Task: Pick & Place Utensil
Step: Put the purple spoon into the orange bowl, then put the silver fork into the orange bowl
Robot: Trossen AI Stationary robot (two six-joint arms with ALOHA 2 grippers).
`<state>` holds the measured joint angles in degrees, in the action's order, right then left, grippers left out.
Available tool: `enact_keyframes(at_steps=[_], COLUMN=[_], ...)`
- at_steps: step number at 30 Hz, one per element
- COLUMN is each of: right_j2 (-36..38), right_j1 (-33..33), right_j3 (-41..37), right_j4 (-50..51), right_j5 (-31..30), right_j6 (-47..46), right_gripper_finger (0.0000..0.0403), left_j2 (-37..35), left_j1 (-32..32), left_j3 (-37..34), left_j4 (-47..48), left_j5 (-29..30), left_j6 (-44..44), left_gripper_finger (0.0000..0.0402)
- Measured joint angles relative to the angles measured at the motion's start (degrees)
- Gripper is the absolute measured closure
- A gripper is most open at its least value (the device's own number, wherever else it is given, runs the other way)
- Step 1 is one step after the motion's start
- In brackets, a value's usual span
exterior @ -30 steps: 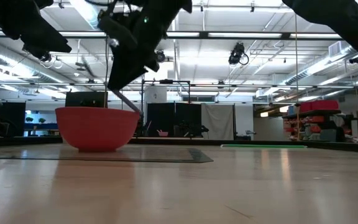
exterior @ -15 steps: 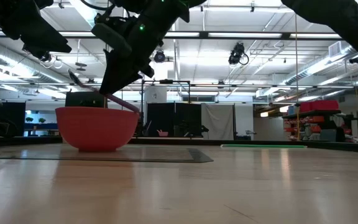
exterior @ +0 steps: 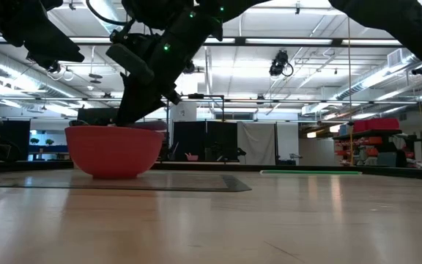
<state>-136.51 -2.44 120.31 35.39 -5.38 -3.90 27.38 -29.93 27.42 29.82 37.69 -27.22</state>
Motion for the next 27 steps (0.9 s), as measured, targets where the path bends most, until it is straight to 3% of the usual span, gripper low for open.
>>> enact_keyframes(at_steps=[27], right_j2=[0.79], right_j1=[-0.47], right_j3=[-0.02], right_j4=[1.73], right_j5=[-0.83], right_j6=[1.63], right_gripper_finger=[0.0351], left_j2=[0.00], left_j1=[0.00], left_j3=[0.02], left_j4=[-0.04], left_j5=[-0.02], left_j6=[-0.15], left_gripper_finger=[0.0278])
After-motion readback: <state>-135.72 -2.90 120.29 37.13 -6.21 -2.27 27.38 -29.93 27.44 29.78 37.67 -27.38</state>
